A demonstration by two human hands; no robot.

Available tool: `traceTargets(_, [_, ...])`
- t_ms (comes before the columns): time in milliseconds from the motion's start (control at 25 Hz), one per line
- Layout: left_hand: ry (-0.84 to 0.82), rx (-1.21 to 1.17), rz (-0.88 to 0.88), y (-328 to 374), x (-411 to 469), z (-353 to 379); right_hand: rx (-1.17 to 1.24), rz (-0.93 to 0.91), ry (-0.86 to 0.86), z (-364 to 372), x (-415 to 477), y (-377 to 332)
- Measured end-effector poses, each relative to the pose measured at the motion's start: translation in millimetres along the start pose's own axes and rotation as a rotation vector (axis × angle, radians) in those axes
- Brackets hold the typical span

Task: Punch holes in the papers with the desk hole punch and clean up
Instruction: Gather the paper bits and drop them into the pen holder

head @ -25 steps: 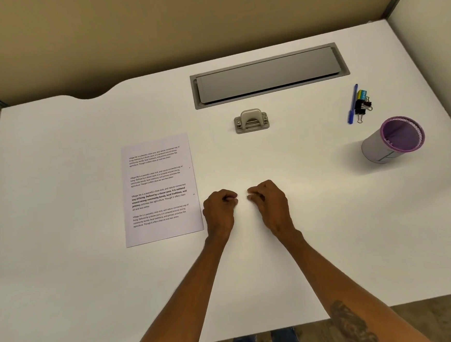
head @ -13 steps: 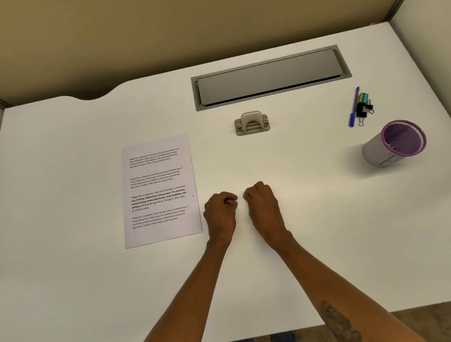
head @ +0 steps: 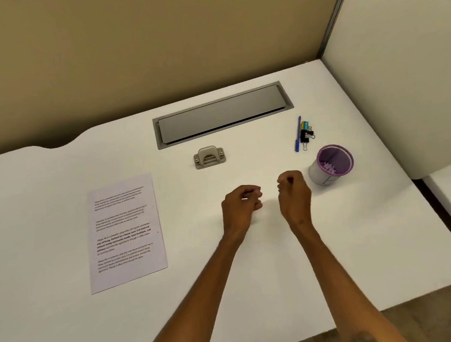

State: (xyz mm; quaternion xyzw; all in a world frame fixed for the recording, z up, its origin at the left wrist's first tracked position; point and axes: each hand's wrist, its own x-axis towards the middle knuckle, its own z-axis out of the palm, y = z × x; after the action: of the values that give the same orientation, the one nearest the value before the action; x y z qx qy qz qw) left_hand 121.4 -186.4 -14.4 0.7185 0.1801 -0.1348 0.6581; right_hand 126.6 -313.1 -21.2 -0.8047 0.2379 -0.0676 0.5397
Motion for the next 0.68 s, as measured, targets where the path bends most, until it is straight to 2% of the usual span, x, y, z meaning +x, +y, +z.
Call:
traceTargets(80, [-0.096, -0.023, 0.02, 28.8, 3.9, 45.7, -0.04, 0.011, 0.165, -51.9, 35.3, -12.3])
traceTargets(160, [-0.137, 0.006, 0.036, 50.1, 9.2, 86.6, -0.197, -0.002, 0.227, -90.4, 64.0, -16.4])
traceTargets(240, [-0.174, 0.031, 0.006, 64.9, 16.4, 118.9, -0.331, 0.011, 0.161, -112.7, 84.1, -15.5])
traceTargets(320, [-0.198, 0.001, -0.109, 73.6, 24.7, 141.6, -0.381, 0.015, 0.085, -124.4, 96.5, -13.0])
traceTargets(440, [-0.181, -0.108, -0.279, 81.6, 30.2, 164.8, -0.321, 0.018, 0.054, -137.8, 102.2, -8.6])
traceTargets(600, [-0.183, -0.099, -0.361, 85.5, 28.7, 182.7, -0.227, -0.017, 0.087, -142.0, 95.9, -5.4])
traceTargets(680, [-0.229, -0.125, -0.398, 89.0, 26.4, 191.1, -0.137, -0.041, 0.044, -133.0, 85.7, -6.0])
